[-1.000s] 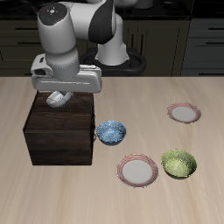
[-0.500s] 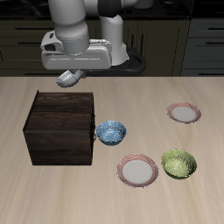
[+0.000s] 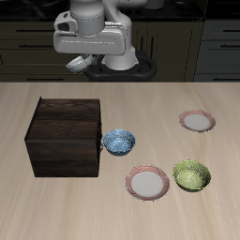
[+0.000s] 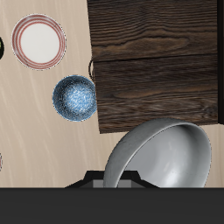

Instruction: Place the white bowl onto the plate that is on the left side of the table

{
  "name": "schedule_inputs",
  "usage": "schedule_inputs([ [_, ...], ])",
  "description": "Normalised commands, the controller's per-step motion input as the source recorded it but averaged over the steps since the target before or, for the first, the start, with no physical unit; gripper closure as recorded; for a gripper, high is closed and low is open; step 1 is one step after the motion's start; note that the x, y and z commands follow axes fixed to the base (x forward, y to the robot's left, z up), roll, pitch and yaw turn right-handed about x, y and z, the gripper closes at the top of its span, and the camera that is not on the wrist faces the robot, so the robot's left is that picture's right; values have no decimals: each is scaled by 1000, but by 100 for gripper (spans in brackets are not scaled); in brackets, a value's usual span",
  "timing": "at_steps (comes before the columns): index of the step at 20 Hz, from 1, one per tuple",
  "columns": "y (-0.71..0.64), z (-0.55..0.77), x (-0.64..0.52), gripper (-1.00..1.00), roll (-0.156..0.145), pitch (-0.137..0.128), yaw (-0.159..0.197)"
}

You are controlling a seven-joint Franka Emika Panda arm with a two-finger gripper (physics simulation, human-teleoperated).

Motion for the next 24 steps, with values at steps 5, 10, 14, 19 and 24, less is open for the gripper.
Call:
schedule_inputs([
  [5,376,-16,-431,100,-44,-18,1],
  [10,350,-56,-214,100,33,-5,-7],
  [14,500,-11,-234,100,8,-40,-32],
  [19,434,-110,-146,100,7,14,-4],
  [24,255,-76,-78,100,12,-2,-9],
])
